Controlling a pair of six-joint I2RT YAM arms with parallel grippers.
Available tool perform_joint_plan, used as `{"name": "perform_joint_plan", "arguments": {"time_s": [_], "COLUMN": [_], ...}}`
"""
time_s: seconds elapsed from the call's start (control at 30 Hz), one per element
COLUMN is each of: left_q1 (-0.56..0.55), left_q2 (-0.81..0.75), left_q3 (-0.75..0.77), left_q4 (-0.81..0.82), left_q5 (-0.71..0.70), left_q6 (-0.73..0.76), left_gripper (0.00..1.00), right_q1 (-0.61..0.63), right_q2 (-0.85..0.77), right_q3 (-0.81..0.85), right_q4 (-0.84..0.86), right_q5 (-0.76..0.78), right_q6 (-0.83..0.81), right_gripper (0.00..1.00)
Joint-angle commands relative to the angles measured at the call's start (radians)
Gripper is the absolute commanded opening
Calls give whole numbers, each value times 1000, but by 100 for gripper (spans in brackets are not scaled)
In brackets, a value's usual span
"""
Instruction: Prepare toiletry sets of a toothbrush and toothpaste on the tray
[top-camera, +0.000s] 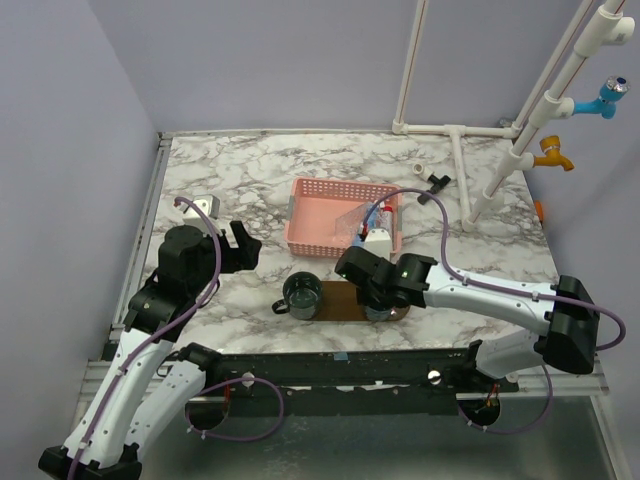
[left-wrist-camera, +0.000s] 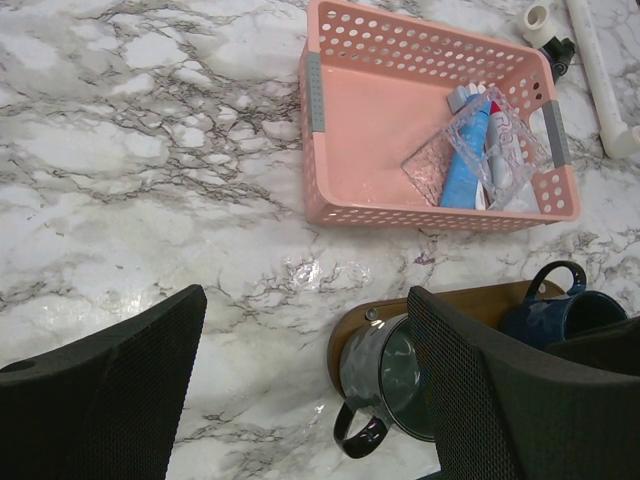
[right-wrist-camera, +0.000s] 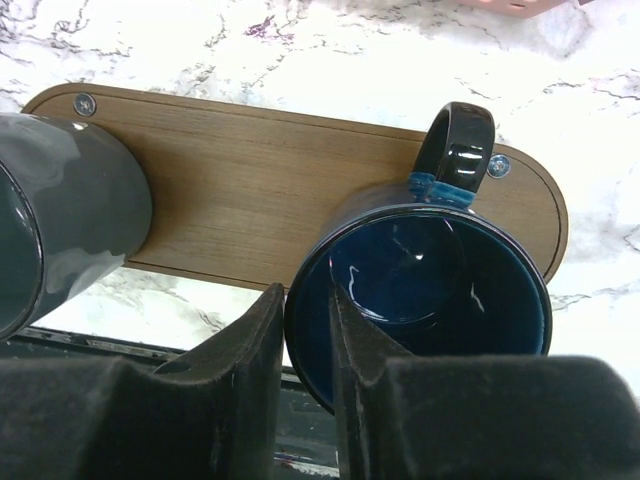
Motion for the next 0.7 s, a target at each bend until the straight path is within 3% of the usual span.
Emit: {"name": "perform_joint_plan", "arguments": {"time_s": [0.0,0.3,0.5,0.67], "left_q1": [-7,-10,-28,-128], "left_q2": [3,2,32,60], "left_q3": [3,71,160,222], "left_q4": [-14,-95,-216,-285], "left_q5": [-8,14,100,100], "left_q6": [-7,-45,-73,-152], "left_gripper": [82,80,79,77], "right_q1": [8,7,6,3], "right_q2": [-9,-87,-100,-105], "right_q3": [22,88,116,139], "right_q4": [22,-6,-37,-73], "right_q5": [23,47,68,148], "right_q6": [-5,-53,-90,-113], "right_gripper": [29,46,49,51]}}
